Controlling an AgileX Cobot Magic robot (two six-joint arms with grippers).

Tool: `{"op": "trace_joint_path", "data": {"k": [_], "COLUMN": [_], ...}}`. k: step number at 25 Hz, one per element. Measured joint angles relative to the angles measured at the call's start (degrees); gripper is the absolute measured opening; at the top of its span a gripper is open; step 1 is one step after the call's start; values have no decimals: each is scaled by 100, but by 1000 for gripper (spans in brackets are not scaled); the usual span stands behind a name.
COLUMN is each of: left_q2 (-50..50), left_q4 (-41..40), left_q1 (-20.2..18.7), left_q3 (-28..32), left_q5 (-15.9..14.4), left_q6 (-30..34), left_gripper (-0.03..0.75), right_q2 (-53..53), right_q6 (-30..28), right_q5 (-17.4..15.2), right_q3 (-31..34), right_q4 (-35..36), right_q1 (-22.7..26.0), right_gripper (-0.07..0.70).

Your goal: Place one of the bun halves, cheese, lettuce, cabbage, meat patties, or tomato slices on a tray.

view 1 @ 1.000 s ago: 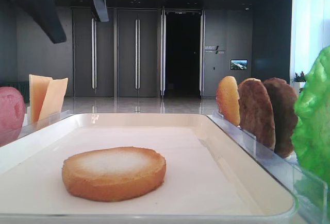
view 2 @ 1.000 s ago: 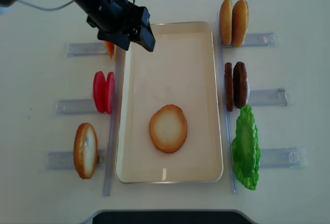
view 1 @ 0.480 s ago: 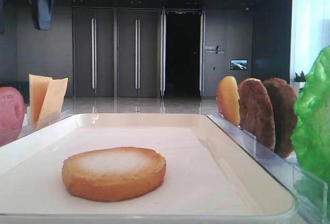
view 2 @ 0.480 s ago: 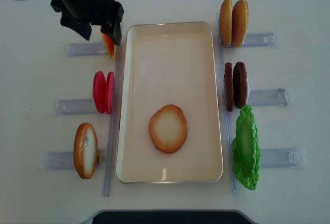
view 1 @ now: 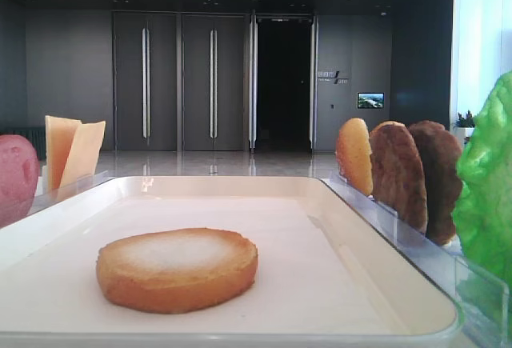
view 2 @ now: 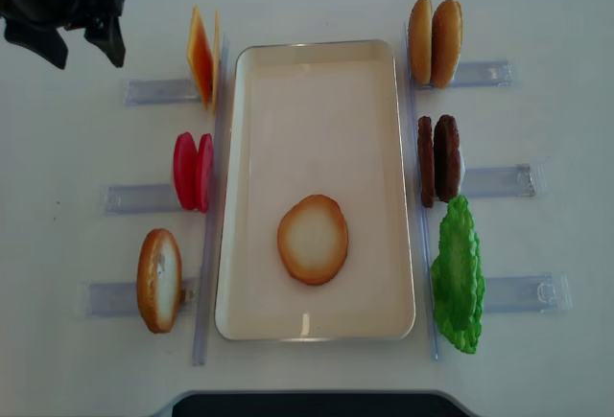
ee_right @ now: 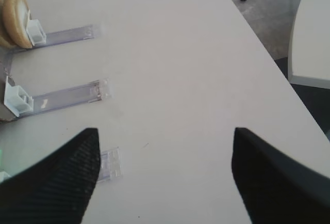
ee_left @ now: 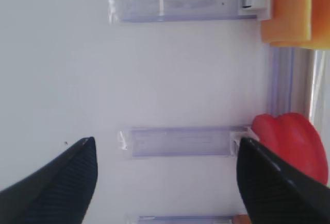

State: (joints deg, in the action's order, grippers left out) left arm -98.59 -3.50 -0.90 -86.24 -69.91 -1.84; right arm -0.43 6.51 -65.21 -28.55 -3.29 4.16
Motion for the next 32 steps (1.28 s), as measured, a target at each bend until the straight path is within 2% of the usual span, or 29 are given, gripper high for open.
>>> {"op": "trace_joint_path", "data": {"k": [5, 17, 28, 32], "left_q2": [0, 81, 1500, 2092], "left_q4": [-44, 52, 155, 155], "left_q1": [233, 233, 233, 233], "left_q3": [0, 0, 6, 301], "left_q5": [-1, -6, -103, -115], "left_q6": [293, 504, 658, 694], "left_gripper": [646, 646, 641, 638], "right_q2": [0, 0, 0, 0], "right_q6": [0, 0, 0, 0], "right_q5": [0, 0, 0, 0], "right_q3": [0, 0, 0, 0], "right_q4": [0, 0, 0, 0], "right_q1": [0, 0, 0, 0], "right_gripper": [535, 535, 535, 535]}}
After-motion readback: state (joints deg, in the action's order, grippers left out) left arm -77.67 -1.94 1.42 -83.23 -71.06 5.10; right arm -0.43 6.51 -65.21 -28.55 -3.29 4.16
